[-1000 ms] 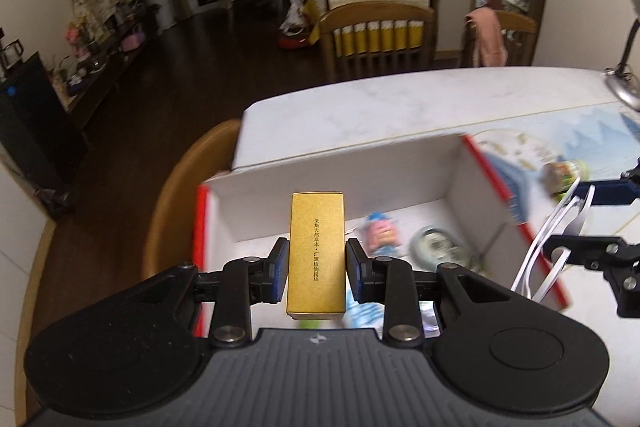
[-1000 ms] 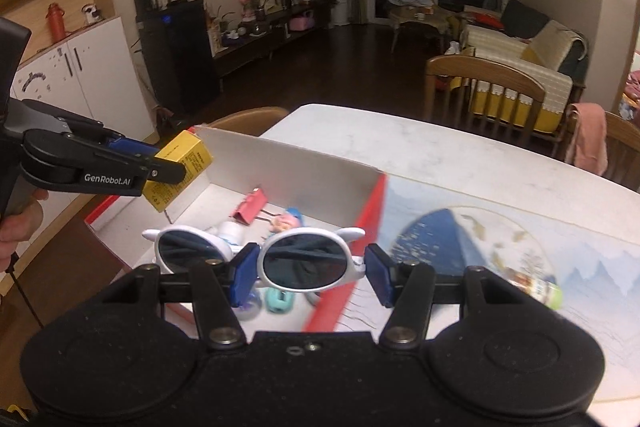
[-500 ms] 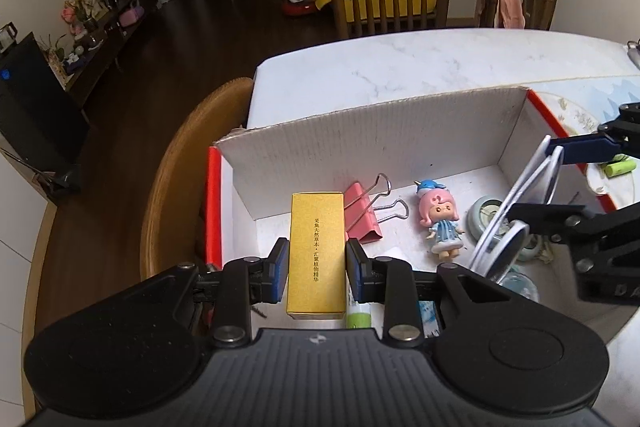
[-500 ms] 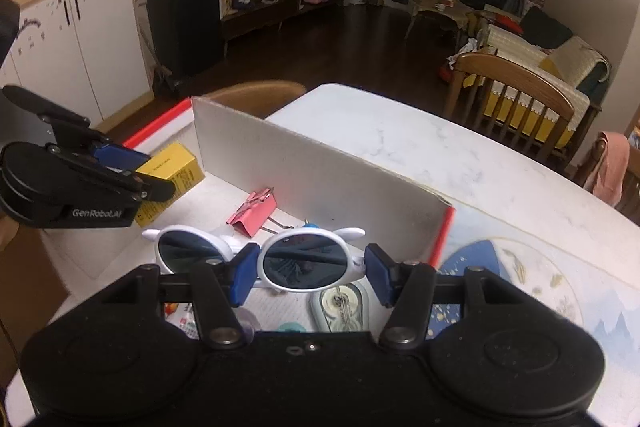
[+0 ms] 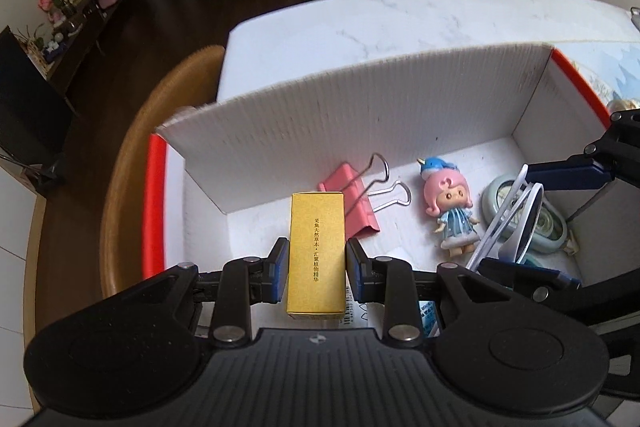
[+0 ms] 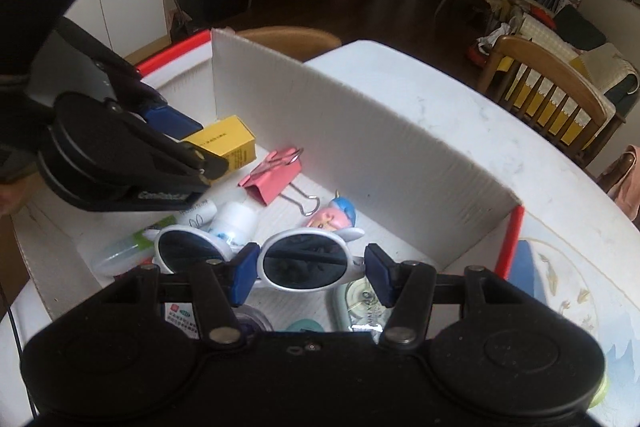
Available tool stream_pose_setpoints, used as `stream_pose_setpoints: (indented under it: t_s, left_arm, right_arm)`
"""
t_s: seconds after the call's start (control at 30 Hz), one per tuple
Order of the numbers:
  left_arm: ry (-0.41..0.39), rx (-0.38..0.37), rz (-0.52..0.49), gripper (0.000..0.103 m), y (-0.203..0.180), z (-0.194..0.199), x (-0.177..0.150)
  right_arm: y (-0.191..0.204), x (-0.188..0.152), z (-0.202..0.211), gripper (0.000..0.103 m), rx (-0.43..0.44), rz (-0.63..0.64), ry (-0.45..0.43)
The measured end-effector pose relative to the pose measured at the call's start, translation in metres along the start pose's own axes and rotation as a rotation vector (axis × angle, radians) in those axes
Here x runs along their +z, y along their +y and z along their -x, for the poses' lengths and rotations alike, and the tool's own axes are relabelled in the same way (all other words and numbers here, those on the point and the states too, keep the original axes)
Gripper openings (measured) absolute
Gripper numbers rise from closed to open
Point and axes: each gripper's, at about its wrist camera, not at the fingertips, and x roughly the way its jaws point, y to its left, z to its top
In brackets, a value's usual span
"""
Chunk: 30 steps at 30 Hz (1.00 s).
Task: Organize rigid objects
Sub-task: 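Open the right tool to drop the sunglasses while the left tool releases the yellow box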
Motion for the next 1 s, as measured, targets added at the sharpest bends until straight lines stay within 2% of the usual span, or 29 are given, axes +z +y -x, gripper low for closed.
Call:
stream_pose_setpoints:
  t_s: [0.23, 0.47, 0.57, 0.83, 0.9, 0.97, 1.0]
  left_arm:
    - [0.061, -0.018, 0.013, 0.030, 0.003, -0.016, 0.001]
    - [0.079, -0.028, 0.019, 0.030, 0.006, -0.014, 0.001]
    - [0.076, -0.032, 0.030, 0.030, 0.007, -0.010, -0.001]
    - [0.041, -0.050, 0.051, 0.031, 0.005, 0.013, -0.007]
    - [0.028, -0.054, 0.057, 0.036, 0.005, 0.020, -0.009]
    - [0.003, -0.051, 0.060, 0.061, 0.003, 0.029, -0.011]
    - [-0.014, -0.047, 0.058, 0.064, 0.002, 0.034, -0.011]
  right_arm:
    - [-0.003, -0.004, -0.012, 0.056, 0.008, -0.016, 0.046]
    - [-0.002, -0.005, -0.014, 0.059, 0.009, -0.013, 0.067]
    - [-0.001, -0.006, -0.011, 0.064, 0.010, -0.004, 0.060]
    - [-0.007, -0.008, 0.012, 0.064, 0.035, -0.037, 0.004]
    - [-0.008, -0.009, 0.021, 0.067, 0.039, -0.042, -0.014]
    - [-0.009, -0.011, 0.030, 0.069, 0.044, -0.051, -0.033]
    - [-0.009, -0.012, 0.033, 0.069, 0.046, -0.055, -0.041]
